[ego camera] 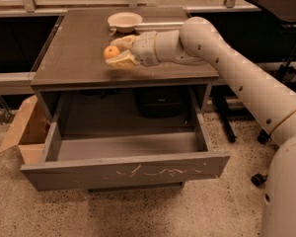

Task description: Pick orange from top drawer and place on counter

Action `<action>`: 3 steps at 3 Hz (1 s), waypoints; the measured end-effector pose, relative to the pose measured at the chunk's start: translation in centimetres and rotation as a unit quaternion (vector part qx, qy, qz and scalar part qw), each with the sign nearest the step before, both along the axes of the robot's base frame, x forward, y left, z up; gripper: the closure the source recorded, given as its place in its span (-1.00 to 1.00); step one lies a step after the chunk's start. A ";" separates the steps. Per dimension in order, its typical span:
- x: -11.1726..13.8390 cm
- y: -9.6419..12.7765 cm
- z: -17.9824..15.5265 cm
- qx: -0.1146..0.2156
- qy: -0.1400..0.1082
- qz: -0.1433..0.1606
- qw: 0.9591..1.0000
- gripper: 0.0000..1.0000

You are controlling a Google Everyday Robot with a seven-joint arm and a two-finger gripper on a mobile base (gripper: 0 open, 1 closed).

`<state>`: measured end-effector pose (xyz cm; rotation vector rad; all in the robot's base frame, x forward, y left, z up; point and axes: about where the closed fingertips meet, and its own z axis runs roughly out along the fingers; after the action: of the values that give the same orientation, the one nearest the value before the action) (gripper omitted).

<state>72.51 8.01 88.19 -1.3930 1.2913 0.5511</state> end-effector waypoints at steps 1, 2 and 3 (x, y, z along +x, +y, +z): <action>2.4 -0.4 -0.6 0.010 0.014 -0.014 1.000 1.00; 5.2 -1.1 -2.1 0.010 0.048 -0.029 0.998 0.48; 6.5 -1.6 -2.8 0.007 0.066 -0.037 0.997 0.00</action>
Offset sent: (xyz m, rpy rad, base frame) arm 0.0749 -0.0247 -0.0300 0.0225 0.1434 -0.0966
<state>79.01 6.39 85.35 -1.3106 1.4369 0.6090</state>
